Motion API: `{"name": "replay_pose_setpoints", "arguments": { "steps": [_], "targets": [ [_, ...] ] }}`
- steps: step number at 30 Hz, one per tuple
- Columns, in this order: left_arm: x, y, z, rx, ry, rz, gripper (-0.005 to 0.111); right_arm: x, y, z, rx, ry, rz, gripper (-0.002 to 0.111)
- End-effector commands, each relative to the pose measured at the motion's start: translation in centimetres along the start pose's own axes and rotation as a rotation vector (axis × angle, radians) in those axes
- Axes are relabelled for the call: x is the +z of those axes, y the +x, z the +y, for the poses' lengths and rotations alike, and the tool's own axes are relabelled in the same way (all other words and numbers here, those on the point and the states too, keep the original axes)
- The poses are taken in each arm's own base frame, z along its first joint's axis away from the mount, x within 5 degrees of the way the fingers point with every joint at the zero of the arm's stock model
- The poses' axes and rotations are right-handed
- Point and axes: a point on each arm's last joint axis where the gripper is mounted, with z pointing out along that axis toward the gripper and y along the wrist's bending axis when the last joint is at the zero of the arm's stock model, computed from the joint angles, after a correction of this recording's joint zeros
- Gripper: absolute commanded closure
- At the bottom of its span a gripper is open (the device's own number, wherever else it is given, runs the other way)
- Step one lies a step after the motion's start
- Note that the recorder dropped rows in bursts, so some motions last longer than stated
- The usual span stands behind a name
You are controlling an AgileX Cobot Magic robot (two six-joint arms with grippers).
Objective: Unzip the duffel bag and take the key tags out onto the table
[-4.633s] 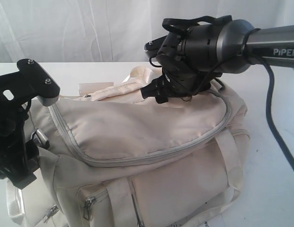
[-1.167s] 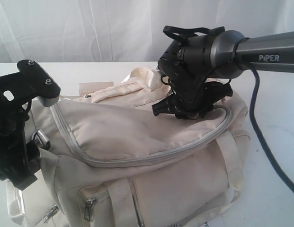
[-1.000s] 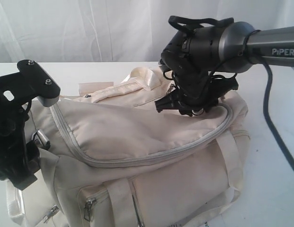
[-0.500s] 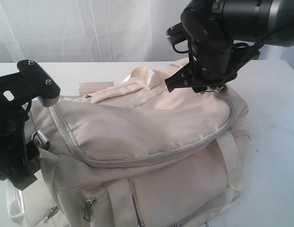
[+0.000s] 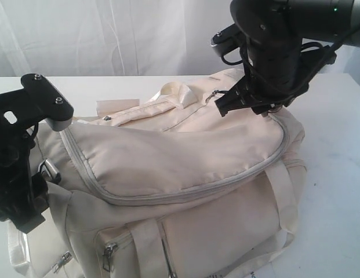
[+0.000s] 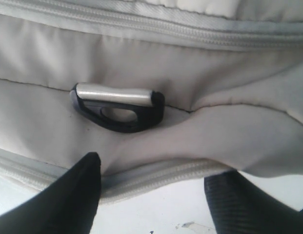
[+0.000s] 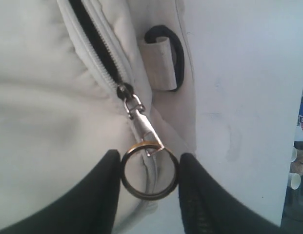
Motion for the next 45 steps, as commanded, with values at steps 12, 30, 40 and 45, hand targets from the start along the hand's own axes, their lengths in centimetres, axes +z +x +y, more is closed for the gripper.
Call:
{"name": "replay_pose_setpoints", "arguments": {
  "steps": [12, 30, 40, 45],
  "targets": [
    [-0.3, 0.2, -0.3, -0.025, 0.035, 0.010, 0.042, -1.1, 0.4, -1.1, -0.052, 0.018, 0.000, 0.108],
    [-0.3, 0.2, -0.3, -0.025, 0.035, 0.012, 0.042, -3.3, 1.0, -2.0, -0.048, -0.041, -0.039, 0.108],
    [-0.3, 0.2, -0.3, -0.025, 0.035, 0.012, 0.042, -2.2, 1.9, -1.7, -0.079, -0.025, 0.004, 0.108],
    [-0.3, 0.2, -0.3, -0.025, 0.035, 0.012, 0.042, -1.0, 2.9, -1.4, -0.109, -0.006, 0.048, 0.108]
  ]
}}
